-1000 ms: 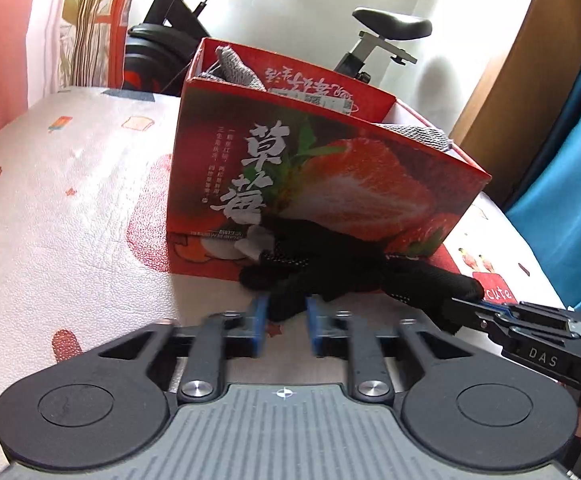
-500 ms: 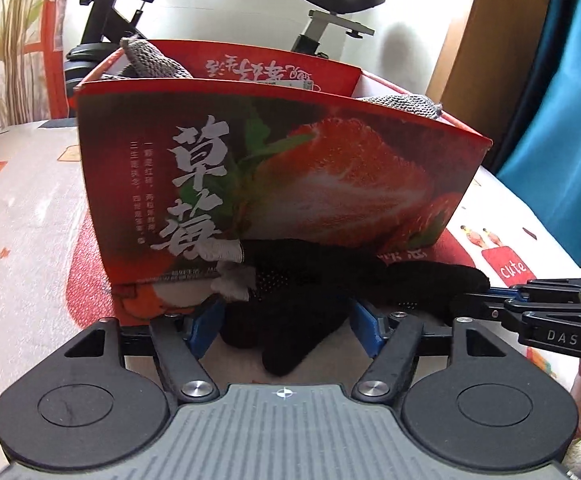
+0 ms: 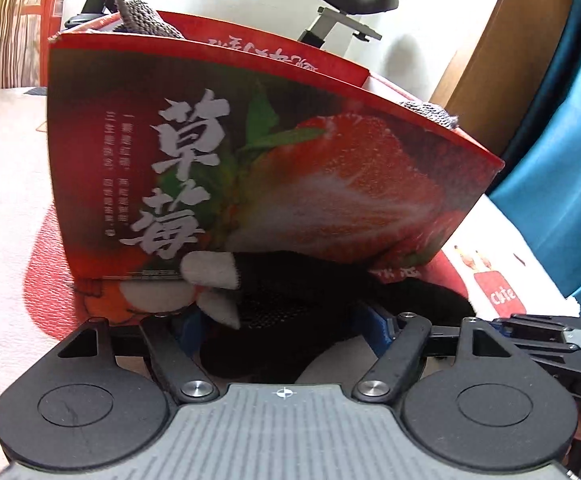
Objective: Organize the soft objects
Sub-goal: 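Close both grippers on the black glove, then lift the black glove with both grippers and carry it over the red box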
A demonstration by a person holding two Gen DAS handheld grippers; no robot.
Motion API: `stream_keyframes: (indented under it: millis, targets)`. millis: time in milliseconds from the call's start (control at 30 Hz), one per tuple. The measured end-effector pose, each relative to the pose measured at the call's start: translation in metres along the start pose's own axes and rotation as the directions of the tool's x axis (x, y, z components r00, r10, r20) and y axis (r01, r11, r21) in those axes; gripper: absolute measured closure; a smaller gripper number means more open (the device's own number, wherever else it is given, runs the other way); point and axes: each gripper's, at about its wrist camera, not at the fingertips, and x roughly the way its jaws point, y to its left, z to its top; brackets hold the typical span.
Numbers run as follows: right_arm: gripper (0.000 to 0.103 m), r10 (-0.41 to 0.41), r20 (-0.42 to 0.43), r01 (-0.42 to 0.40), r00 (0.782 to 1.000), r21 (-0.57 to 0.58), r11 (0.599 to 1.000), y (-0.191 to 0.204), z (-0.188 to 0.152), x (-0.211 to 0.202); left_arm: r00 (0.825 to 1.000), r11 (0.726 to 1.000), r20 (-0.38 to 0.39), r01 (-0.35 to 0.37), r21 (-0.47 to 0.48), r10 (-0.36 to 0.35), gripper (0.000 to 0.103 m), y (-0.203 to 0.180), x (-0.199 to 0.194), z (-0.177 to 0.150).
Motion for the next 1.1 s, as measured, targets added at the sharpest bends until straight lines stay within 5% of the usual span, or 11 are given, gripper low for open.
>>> stream_keyframes:
  millis: [100,200,233,367,733,1100]
  targets:
    - [0.092,0.0,-0.001,0.0,1.0,-0.002,1.0,0.0,0.0,0.001,0.999,0.999,0.012,-0.031,0.036,0.031,0.032,-0.009,0.003,-0.005]
    - [0.092,0.001,-0.004,-0.002,1.0,-0.006,1.0,0.0,-0.001,0.001,1.0,0.999,-0.009,0.002,0.036,-0.002,0.08,-0.009,0.003,-0.004]
    - [0.092,0.003,-0.005,-0.003,1.0,-0.007,1.0,0.0,-0.001,0.001,0.999,0.999,-0.016,0.029,0.023,-0.029,0.087,-0.007,0.003,-0.005]
    - [0.092,0.007,-0.007,-0.007,1.0,-0.008,1.0,0.002,-0.002,0.0,1.0,0.997,0.007,0.002,0.075,-0.002,0.09,-0.016,-0.003,-0.01]
    - [0.092,0.057,0.049,-0.055,0.997,-0.044,0.997,0.02,0.012,-0.024,0.997,1.0,0.079,0.005,0.002,-0.005,0.091,-0.013,-0.052,-0.007]
    - [0.093,0.107,0.189,-0.086,0.976,-0.113,0.99,0.045,0.055,-0.079,0.972,0.999,0.235,0.019,0.045,-0.029,0.091,-0.036,-0.126,0.023]
